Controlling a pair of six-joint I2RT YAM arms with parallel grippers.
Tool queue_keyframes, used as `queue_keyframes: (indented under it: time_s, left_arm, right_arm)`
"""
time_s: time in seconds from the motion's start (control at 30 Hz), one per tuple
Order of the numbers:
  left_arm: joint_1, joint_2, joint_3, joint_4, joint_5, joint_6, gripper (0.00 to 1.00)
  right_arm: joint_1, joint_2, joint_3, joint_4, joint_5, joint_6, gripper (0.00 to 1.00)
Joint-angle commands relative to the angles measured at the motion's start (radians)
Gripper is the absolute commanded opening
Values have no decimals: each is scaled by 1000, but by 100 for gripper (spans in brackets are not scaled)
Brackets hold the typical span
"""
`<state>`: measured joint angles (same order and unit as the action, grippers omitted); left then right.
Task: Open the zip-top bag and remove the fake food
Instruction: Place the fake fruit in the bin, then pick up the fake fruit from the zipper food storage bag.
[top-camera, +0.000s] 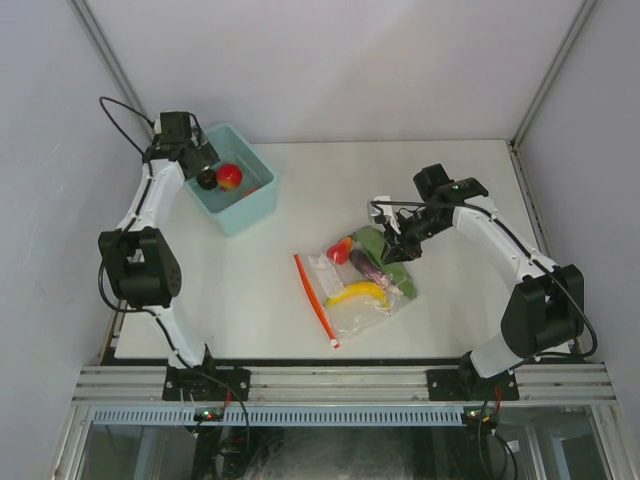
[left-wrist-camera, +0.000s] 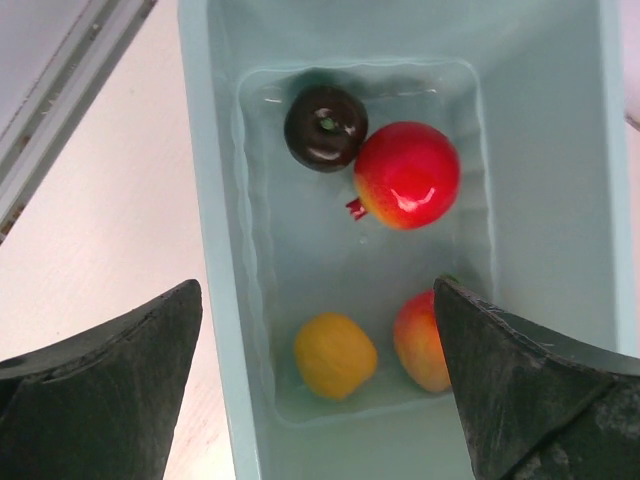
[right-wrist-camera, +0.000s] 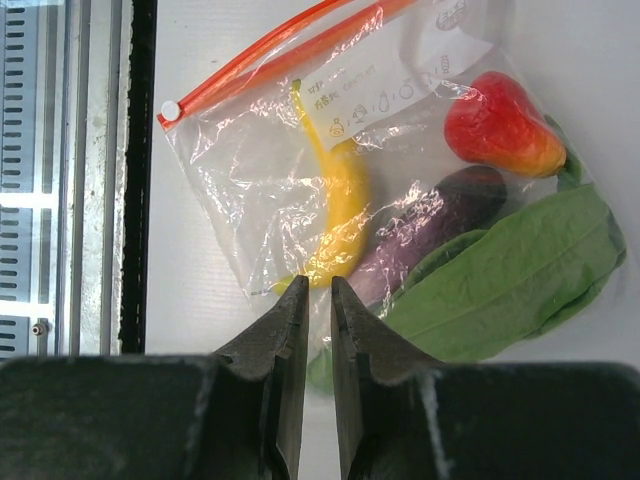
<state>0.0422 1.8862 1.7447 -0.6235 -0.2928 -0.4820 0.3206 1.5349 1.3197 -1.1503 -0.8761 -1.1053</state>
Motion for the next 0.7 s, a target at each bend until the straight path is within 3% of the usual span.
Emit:
queue_keyframes:
  time_s: [0.0,0.27,0.67]
  left_arm:
    - [-1,-172,-95,114,83,32,100]
    - [-8,-460,-403,324,261,36,100]
    - [-62,-841,-807,661,773,12,100]
  right_arm:
    - [-11,-27,-6,-7,-41,-23,14]
    - [-13,-46,-12,-3,-68,-30,15]
    - [-33,-97,-39,25,-158,-37,15]
